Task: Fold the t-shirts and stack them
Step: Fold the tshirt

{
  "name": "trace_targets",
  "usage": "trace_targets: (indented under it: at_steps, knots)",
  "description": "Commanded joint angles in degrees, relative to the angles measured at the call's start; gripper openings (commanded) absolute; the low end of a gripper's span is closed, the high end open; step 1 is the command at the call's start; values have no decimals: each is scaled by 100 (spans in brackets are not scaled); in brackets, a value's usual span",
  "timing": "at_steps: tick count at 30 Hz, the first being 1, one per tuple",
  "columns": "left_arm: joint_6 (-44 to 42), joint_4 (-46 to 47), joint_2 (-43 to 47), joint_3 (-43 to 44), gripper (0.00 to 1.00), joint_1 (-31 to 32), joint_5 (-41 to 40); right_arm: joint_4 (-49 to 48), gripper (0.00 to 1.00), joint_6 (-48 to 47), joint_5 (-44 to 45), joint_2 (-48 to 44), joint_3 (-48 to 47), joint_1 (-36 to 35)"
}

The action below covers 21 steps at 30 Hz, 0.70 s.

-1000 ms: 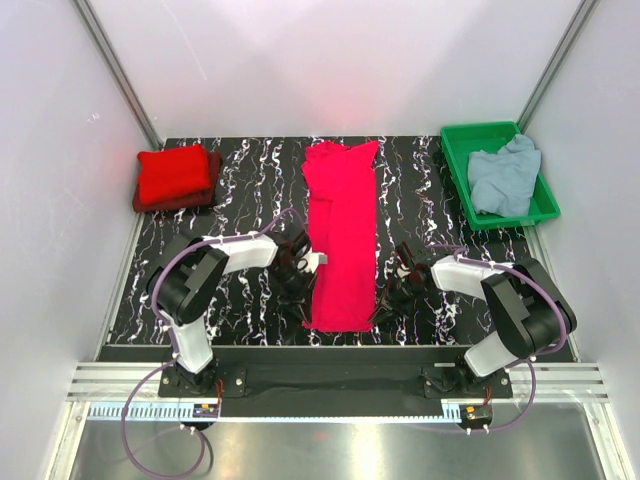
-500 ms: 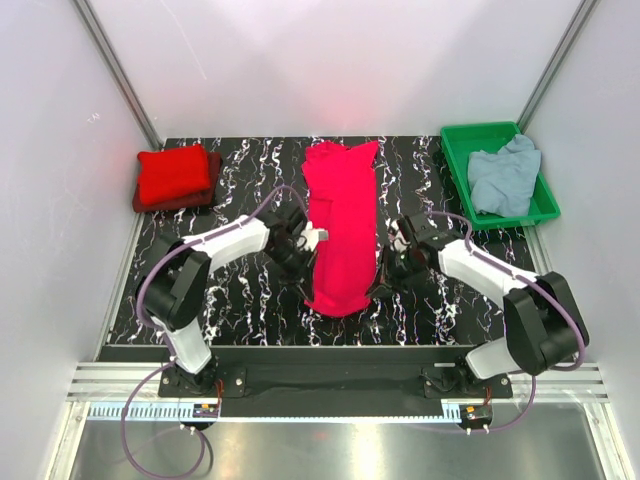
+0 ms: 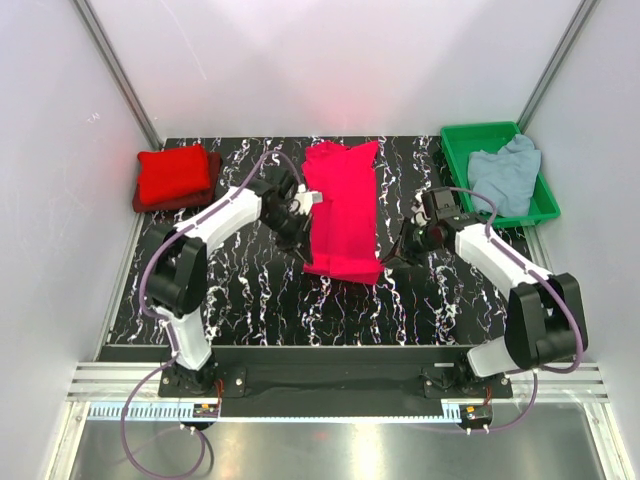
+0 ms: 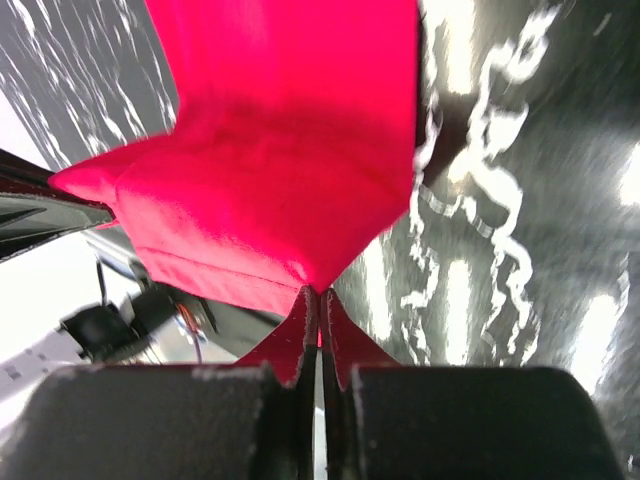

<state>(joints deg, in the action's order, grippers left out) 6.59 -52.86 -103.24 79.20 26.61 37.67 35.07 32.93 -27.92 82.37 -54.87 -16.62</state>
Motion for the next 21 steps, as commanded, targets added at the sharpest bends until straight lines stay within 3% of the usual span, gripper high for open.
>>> trace_targets:
  at_steps: [1, 21]
  knots:
    - [-149, -119, -406, 708, 0, -200, -93, -509, 0, -49, 120, 200, -339, 255]
    - [-193, -40, -2068, 2969, 0, -780, -251, -958, 0, -542, 120, 2371, -2589, 379]
